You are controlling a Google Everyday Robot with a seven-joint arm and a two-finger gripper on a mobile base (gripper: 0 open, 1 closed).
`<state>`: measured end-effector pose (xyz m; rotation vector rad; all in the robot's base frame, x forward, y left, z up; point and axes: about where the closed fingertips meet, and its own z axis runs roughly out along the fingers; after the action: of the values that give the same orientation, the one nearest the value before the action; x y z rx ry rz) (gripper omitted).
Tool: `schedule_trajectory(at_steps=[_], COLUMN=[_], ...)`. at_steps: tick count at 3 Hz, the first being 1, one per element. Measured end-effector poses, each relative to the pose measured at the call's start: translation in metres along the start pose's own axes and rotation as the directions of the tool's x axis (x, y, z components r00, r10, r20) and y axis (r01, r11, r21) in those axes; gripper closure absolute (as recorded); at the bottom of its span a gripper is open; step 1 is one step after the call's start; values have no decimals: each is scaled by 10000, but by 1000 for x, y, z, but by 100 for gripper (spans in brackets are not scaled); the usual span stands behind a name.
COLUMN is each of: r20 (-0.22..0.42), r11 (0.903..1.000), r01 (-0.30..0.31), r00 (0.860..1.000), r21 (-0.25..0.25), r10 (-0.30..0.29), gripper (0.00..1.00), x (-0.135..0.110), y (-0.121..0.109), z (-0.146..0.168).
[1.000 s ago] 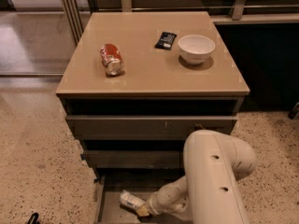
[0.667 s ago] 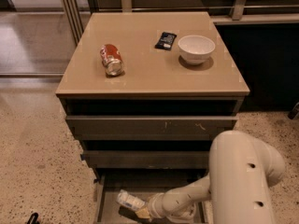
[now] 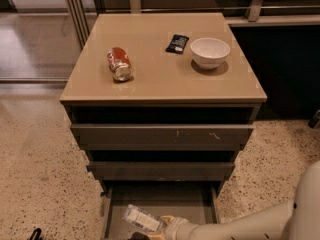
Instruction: Pick blue plastic bottle from bottom drawer and place on counter
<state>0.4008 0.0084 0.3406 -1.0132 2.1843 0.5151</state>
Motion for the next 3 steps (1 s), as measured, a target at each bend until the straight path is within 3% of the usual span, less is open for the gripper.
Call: schedule_trajectory(at_steps=[1, 3], r20=[451, 627], r11=[9976, 9964], r01=[484, 661], r00=[9977, 9956], r21=[489, 538], r10=[-506, -694], gripper=[100, 100], x=[-13, -16], y=[25, 18], z=[-56, -61])
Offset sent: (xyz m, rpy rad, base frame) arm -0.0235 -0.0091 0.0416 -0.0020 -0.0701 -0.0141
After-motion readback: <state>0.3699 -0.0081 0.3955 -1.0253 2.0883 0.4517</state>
